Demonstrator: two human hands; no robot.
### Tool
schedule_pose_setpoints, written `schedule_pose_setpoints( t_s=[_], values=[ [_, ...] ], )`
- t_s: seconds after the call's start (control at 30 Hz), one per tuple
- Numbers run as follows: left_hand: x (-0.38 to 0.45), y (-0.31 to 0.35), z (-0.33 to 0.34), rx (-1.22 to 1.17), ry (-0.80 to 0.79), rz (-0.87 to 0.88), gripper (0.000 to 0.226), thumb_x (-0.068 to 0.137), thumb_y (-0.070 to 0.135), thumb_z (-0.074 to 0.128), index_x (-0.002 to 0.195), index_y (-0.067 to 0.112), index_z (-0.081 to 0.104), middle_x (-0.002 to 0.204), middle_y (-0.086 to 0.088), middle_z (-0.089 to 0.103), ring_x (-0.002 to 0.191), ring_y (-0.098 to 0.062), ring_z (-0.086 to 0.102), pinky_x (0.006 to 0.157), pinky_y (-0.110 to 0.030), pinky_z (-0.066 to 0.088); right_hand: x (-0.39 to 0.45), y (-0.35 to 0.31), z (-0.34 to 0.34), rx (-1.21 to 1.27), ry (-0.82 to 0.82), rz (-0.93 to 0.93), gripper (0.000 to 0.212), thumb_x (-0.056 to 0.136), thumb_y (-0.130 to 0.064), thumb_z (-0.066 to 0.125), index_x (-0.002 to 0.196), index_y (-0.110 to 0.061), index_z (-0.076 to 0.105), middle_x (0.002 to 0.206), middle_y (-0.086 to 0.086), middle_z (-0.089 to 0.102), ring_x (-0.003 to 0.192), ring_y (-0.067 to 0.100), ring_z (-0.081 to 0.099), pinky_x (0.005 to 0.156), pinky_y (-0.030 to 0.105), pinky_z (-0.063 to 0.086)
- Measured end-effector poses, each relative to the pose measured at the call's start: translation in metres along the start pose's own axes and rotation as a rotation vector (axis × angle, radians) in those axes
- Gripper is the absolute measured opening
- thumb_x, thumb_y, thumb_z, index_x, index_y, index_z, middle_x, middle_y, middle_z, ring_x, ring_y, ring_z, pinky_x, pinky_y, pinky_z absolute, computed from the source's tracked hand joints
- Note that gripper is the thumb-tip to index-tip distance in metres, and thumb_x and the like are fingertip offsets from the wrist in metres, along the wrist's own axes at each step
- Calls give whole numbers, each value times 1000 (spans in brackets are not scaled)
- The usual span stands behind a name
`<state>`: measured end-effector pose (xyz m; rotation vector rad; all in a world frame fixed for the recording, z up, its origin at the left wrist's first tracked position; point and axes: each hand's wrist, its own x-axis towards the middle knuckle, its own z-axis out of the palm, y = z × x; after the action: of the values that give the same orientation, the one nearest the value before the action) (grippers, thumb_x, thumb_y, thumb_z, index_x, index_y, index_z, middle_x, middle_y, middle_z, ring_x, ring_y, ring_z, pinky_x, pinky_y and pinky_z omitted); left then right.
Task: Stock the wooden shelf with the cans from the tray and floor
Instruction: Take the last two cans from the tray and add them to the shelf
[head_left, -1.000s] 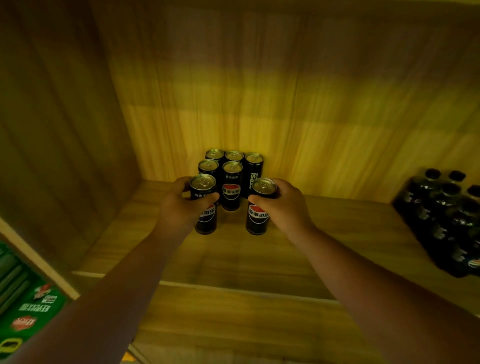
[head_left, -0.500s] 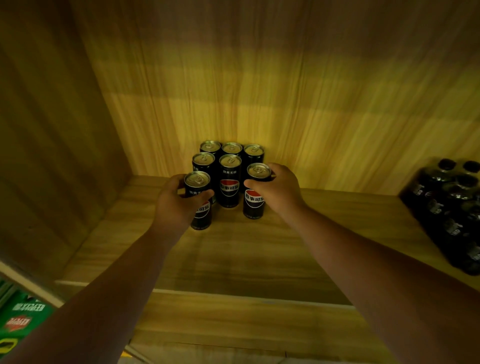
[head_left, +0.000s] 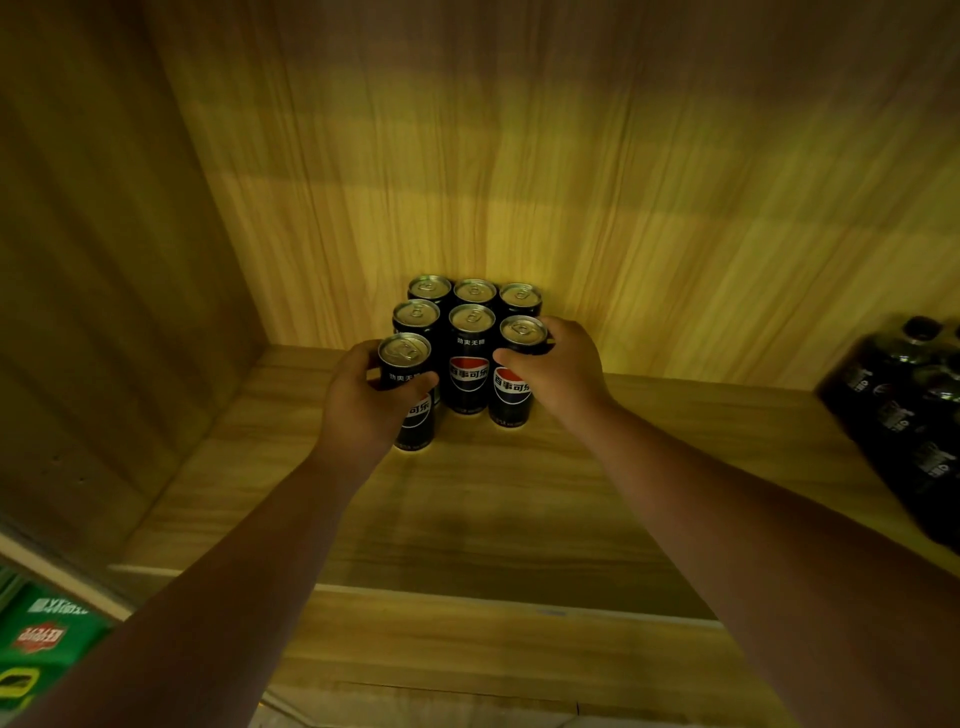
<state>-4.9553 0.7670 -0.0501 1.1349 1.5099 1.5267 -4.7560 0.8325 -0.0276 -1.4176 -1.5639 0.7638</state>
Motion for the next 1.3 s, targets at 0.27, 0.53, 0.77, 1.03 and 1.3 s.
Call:
schedule_pose_setpoints(
  t_s=[0.27, 0.53, 0.77, 1.03, 1.3],
  values=[
    [5, -6, 3, 15, -3, 7, 42, 75, 22, 84, 106, 35, 59, 109, 18, 65, 100, 0, 62, 81, -27, 52, 9, 2, 4, -34, 28, 20, 74, 74, -27, 85, 137, -14, 48, 116, -9, 55, 103, 5, 54, 71, 8, 40],
    [10, -13, 4, 42, -16, -2, 54, 75, 27, 84, 121, 27, 57, 115, 15, 64, 103, 0, 60, 86, -28, 52, 17, 4, 8, -42, 5, 50, 62, 76, -23, 84, 129, -14, 53, 109, -10, 60, 108, 13, 62, 72, 13, 45],
    [0, -21, -13, 284, -78, 34, 85, 71, 49, 82, 142, 21, 43, 137, 6, 52, 121, -12, 52, 99, -36, 46, -4, 9, 1, -77, -30, 184, 103, 73, -47, 81, 153, -20, 23, 145, 2, 45, 129, 20, 49, 90, 30, 44],
    [-25, -1, -48, 767, -242, 178, 73, 87, 58, 58, 149, 30, 31, 153, -3, 33, 142, -23, 30, 107, -40, 34, -69, 2, -2, -381, -1, 92, 85, 86, -48, 68, 152, -20, 24, 152, 8, 31, 136, 27, 40, 102, 39, 42],
    [-52, 9, -77, 1199, -311, 341, 90, 83, 79, 33, 155, 26, 19, 163, -5, 18, 149, -28, 13, 117, -46, 22, -134, -12, 4, -786, -161, -113, 74, 94, -61, 41, 154, -23, 21, 162, 2, 15, 148, 23, 15, 113, 41, 29]
  ],
)
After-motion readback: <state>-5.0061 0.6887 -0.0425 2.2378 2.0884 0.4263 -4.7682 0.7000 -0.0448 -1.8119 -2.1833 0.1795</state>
